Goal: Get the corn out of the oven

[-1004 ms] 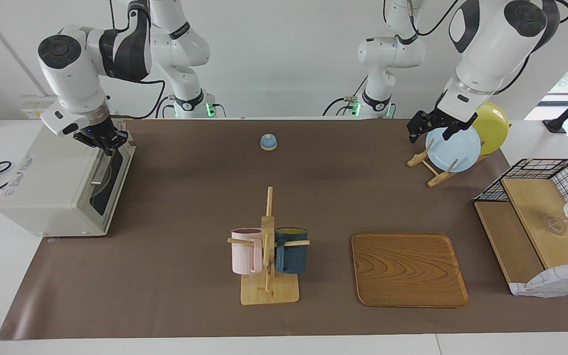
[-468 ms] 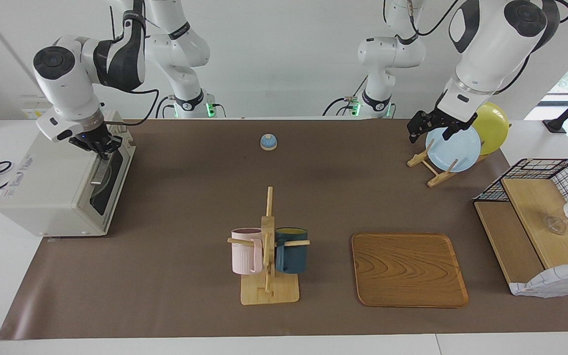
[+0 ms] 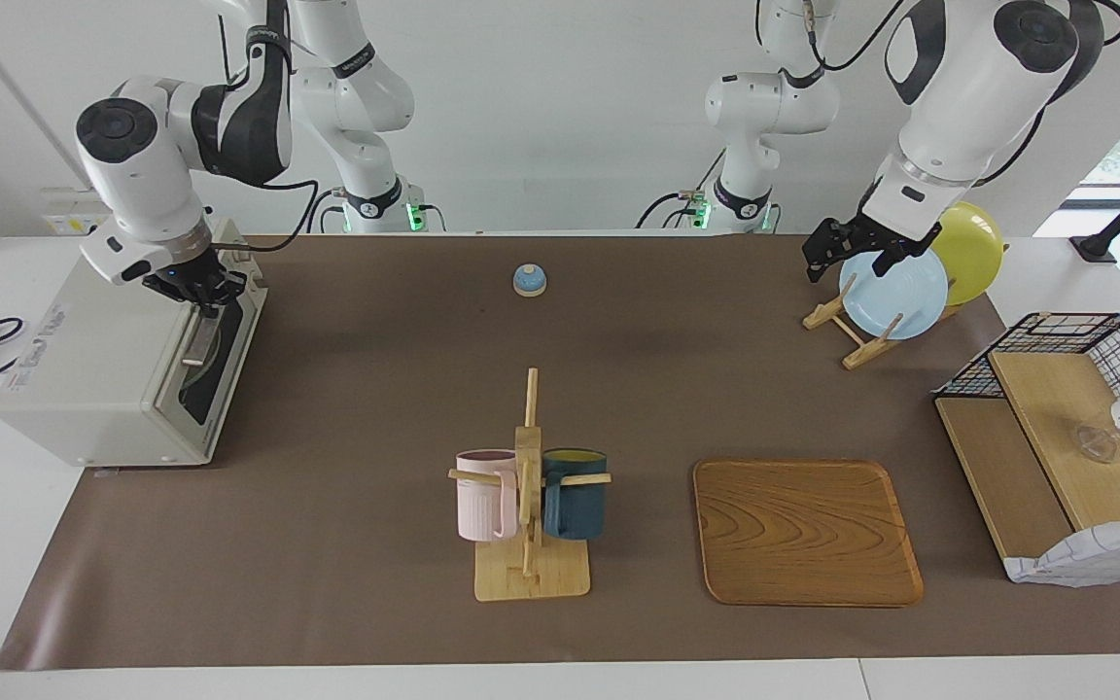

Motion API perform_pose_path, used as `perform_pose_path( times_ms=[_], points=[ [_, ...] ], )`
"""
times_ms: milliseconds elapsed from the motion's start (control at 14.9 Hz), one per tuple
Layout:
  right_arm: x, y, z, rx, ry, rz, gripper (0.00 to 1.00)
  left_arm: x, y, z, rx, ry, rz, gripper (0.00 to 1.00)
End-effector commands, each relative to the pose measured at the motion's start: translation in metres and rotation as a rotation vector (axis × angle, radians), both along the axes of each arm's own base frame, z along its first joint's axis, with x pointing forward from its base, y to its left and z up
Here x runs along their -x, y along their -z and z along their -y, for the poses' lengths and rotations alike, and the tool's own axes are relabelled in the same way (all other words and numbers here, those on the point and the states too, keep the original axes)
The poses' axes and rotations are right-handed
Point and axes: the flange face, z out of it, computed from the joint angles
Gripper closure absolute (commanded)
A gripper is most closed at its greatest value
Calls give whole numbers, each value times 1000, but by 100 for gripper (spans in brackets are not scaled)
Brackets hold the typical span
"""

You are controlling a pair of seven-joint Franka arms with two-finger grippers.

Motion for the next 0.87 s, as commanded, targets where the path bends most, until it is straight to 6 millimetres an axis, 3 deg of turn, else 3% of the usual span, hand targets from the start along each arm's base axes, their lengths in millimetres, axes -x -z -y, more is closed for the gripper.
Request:
perform_pose_path(
  times_ms=[0, 201, 468, 602, 803],
  points=[
    [-14, 44, -15, -16, -57, 6, 100, 4, -4, -3, 9, -5, -3, 0],
    [-23, 60, -42, -49, -96, 21, 100, 4, -4, -3, 9, -5, -3, 0],
    [-29, 94, -53, -62, -133, 52, 100, 4, -4, -3, 9, -5, -3, 0],
    [-25, 109, -67, -83, -152, 82, 100, 4, -4, -3, 9, -5, -3, 0],
    [-17, 134, -70, -94, -157, 93, 100, 4, -4, -3, 9, -5, -3, 0]
  ],
)
